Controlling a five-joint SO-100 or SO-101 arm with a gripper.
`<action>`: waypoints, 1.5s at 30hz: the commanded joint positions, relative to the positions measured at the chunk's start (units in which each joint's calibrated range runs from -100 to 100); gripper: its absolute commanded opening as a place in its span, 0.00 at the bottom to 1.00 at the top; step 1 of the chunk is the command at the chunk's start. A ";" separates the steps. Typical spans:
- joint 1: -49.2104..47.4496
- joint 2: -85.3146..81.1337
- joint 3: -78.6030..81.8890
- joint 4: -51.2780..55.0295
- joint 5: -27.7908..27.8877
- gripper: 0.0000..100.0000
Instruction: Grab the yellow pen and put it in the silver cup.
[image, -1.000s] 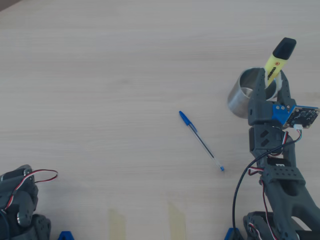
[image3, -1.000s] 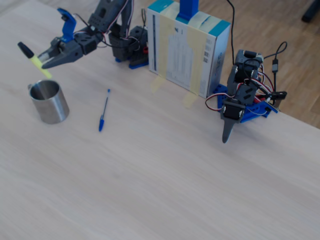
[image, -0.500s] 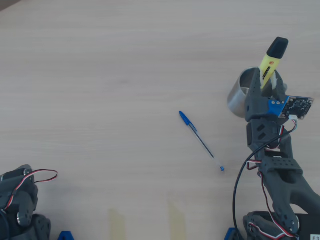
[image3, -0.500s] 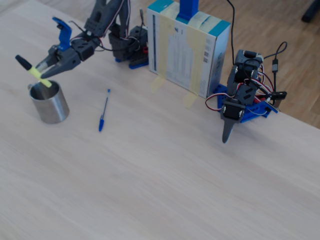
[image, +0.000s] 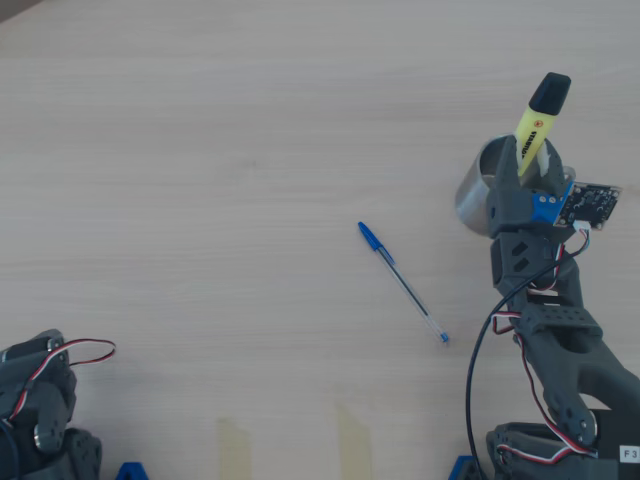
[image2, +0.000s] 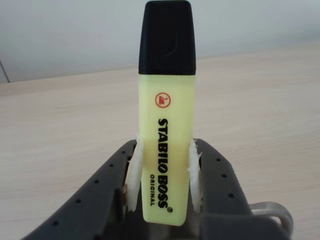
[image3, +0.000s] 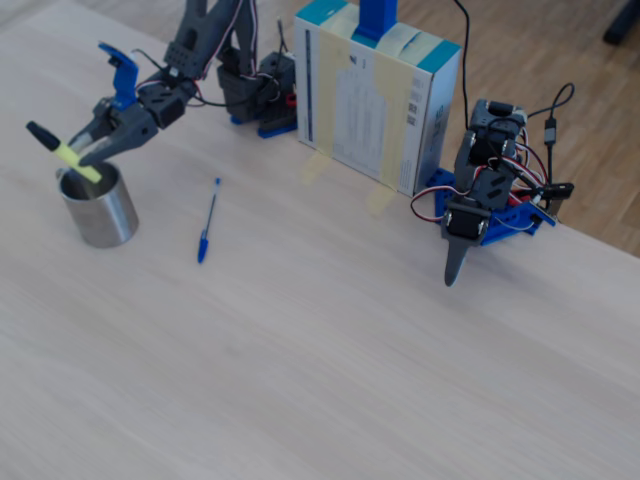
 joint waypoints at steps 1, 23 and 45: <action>-0.11 0.65 -3.10 -1.12 0.22 0.02; 0.41 1.98 -2.19 0.94 0.27 0.02; 2.68 3.72 -1.29 5.92 0.27 0.02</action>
